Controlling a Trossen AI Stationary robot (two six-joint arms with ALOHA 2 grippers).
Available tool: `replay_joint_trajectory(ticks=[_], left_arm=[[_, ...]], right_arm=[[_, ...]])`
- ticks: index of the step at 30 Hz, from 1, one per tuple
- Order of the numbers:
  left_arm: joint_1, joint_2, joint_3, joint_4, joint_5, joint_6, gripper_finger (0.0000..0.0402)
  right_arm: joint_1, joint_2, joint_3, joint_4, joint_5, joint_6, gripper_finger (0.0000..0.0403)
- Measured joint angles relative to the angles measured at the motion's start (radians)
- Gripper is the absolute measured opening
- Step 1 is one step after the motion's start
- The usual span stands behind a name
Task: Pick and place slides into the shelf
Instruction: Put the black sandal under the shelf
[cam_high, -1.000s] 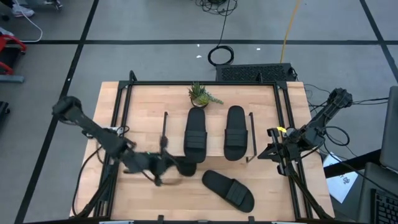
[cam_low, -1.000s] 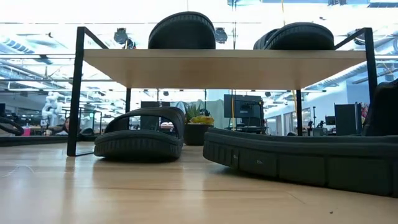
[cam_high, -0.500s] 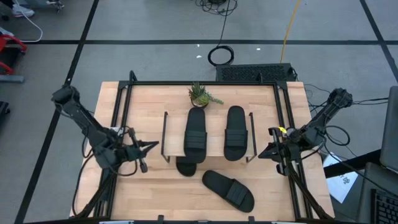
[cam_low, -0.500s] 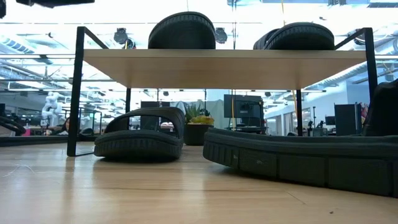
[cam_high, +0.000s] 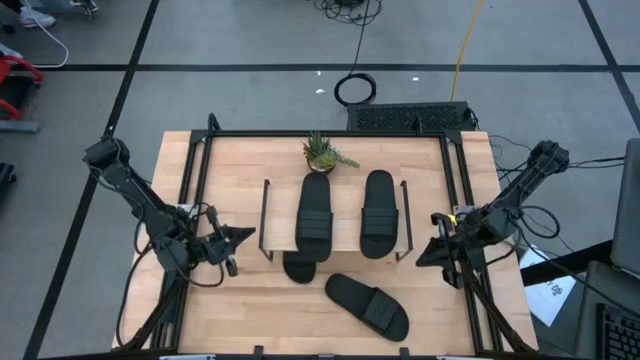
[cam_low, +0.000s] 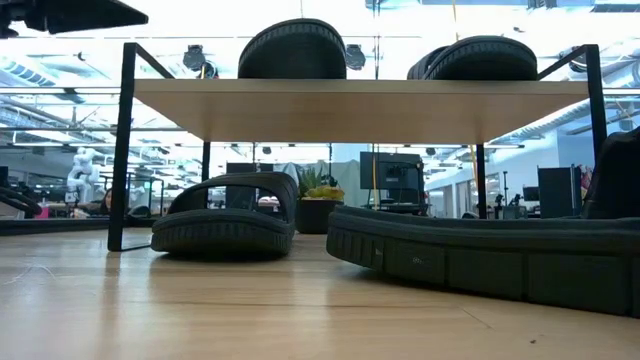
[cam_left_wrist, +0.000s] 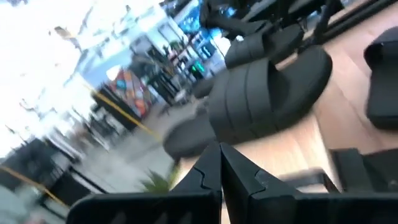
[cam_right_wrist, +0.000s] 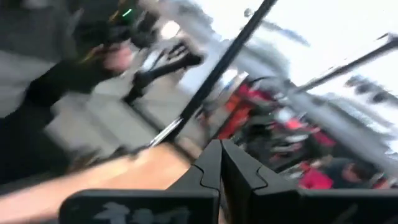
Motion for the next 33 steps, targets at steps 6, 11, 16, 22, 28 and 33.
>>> replay_joint_trajectory(ticks=[6,11,16,22,28,33], left_arm=[[0.043,-0.001,0.046,0.231,0.082,0.260,0.0002],[0.089,0.000,0.046,0.241,0.103,0.218,0.0015],[0.135,0.000,0.046,0.103,0.103,0.080,0.0020],[0.173,0.000,0.046,0.003,0.106,-0.036,0.0009],[0.187,0.000,0.046,-0.017,0.106,-0.105,0.0007],[0.187,0.000,0.046,-0.033,0.106,-0.121,0.0021]], right_arm=[[0.003,0.055,0.104,-0.007,0.328,-0.048,0.0007],[0.045,0.195,0.308,-0.218,0.637,-0.037,0.0056],[0.152,0.371,0.460,-0.286,1.005,-0.109,0.0137],[0.296,0.534,0.507,-0.142,1.224,-0.074,0.0226],[0.416,0.655,0.503,0.002,1.224,0.142,0.0266],[0.487,0.760,0.503,0.000,1.224,0.327,0.0264]])
